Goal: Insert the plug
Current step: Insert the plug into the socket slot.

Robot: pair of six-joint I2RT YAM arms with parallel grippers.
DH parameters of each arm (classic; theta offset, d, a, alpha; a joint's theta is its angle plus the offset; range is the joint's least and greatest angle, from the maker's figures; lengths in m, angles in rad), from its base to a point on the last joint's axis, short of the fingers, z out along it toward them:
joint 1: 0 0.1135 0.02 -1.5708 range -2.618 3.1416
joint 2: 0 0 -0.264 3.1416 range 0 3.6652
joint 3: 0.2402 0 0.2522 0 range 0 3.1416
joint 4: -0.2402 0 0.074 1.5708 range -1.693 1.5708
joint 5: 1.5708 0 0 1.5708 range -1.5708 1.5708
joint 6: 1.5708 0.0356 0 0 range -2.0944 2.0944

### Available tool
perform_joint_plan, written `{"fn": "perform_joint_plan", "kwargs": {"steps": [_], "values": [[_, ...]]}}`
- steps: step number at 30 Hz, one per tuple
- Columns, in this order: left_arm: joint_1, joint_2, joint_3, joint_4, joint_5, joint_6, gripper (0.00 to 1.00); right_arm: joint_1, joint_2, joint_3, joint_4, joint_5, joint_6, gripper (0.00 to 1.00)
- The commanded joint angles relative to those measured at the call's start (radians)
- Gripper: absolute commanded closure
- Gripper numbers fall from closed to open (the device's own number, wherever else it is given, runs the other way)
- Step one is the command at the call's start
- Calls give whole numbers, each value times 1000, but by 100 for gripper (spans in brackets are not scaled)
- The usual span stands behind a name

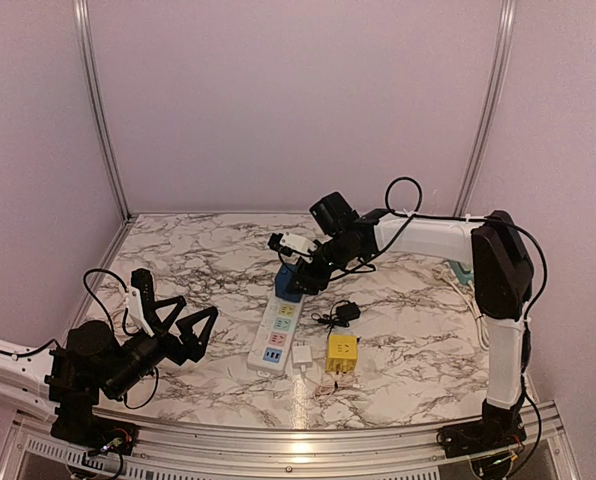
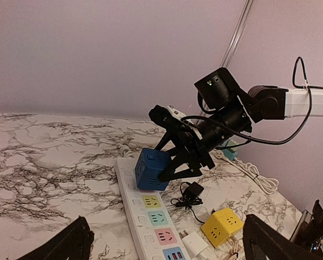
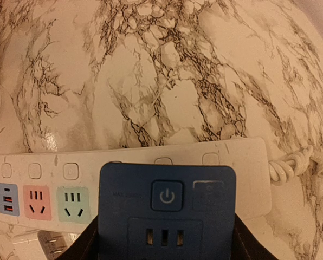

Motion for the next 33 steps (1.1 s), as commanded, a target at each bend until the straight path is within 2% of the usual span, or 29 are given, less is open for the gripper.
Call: {"fn": "perform_joint_plan", "kwargs": {"steps": [1, 20, 28, 33], "values": [[5, -16, -10, 32, -15, 10, 1, -5, 9, 16, 16, -5, -1, 100], [5, -15, -19, 41, -17, 6, 1, -21, 95, 41, -11, 22, -8, 100], [5, -25, -19, 26, -22, 10, 1, -29, 193, 25, -120, -6, -37, 100], [6, 7, 25, -15, -82, 40, 1, -30, 291, 91, -230, 53, -41, 100]]}}
